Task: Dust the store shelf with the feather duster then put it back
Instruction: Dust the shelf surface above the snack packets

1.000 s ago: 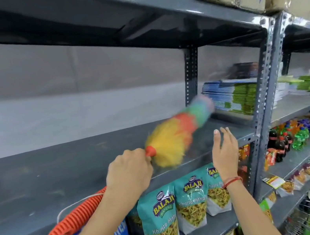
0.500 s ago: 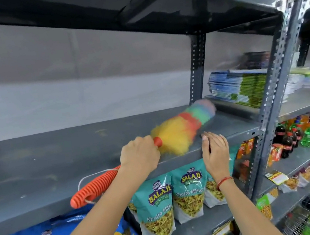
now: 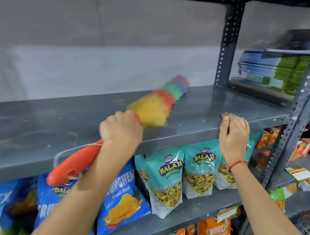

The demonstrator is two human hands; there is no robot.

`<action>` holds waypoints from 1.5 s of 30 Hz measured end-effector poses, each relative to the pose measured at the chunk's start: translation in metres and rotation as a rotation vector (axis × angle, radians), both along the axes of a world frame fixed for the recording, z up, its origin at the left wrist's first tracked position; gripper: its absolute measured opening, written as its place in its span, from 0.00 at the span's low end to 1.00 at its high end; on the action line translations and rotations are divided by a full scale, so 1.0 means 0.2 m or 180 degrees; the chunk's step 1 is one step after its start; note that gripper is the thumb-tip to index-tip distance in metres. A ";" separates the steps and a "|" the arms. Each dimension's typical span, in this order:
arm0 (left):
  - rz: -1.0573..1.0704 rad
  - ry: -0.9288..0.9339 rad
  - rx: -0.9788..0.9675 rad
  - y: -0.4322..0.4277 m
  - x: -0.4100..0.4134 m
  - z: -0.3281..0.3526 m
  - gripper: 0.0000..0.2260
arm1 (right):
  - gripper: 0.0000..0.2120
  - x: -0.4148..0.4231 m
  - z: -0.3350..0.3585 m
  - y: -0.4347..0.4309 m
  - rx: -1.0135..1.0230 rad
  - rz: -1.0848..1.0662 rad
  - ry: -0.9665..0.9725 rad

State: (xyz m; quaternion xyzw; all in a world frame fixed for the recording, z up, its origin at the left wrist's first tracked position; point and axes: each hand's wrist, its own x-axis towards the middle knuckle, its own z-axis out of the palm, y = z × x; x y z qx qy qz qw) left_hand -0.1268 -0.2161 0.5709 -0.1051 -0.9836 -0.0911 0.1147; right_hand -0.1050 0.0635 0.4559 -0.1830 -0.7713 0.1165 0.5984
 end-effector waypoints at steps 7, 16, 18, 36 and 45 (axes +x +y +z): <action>0.0646 0.0253 0.0189 -0.54 0.14 0.11 0.19 | 0.17 -0.01 0.00 0.00 0.0082 -0.0031 0.0113; -0.0740 -0.0484 0.0679 -0.15 0.06 -0.02 0.17 | 0.18 -0.01 0.01 -0.01 0.0058 -0.0033 0.0086; -0.0808 -0.0568 0.0682 -0.14 0.05 -0.06 0.17 | 0.18 -0.01 0.00 -0.01 0.0038 -0.0046 0.0075; -0.0381 0.0103 0.1047 -0.32 0.27 0.05 0.15 | 0.21 0.00 0.00 -0.02 -0.0039 -0.0038 0.0001; -0.0319 0.0015 0.0449 -0.06 0.23 -0.12 0.18 | 0.18 0.01 0.01 -0.01 0.0028 -0.0067 0.0097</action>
